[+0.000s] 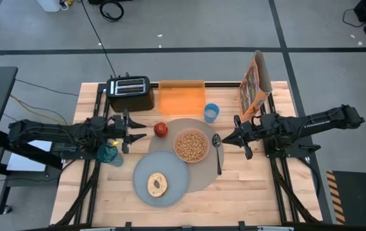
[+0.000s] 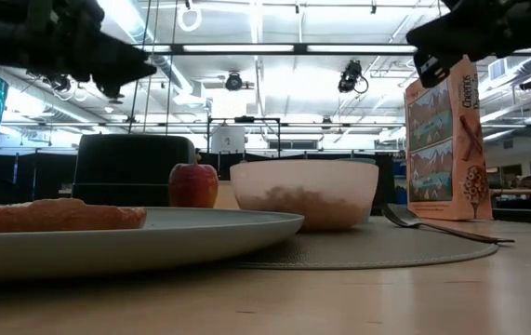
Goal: Arrange a breakfast setting
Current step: Return to Home Position
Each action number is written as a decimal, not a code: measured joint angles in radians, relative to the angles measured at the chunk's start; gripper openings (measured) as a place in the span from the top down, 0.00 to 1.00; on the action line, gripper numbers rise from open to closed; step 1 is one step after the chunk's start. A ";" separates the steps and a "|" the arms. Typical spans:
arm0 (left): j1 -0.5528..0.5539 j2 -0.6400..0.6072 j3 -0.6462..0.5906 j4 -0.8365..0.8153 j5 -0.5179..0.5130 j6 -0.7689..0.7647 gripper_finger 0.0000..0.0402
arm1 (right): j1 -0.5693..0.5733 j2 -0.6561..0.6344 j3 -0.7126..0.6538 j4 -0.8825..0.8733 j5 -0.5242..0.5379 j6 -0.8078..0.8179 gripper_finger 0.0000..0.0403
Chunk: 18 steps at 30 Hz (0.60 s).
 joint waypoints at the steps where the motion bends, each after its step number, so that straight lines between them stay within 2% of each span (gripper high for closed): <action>1: 0.000 0.000 -0.016 0.014 -0.009 -0.006 0.55 | -0.004 0.000 0.000 0.015 -0.011 -0.014 0.95; 7: -0.009 -0.007 -0.060 0.025 -0.076 -0.085 0.55 | -0.004 0.000 0.000 0.038 -0.020 -0.063 0.98; 11: -0.038 -0.028 -0.052 -0.001 -0.103 -0.073 0.55 | 0.002 0.000 -0.009 0.051 -0.021 -0.071 0.97; 18: -0.060 -0.165 -0.080 -0.036 -0.100 0.021 0.55 | -0.030 0.000 -0.179 0.295 -0.060 0.016 0.98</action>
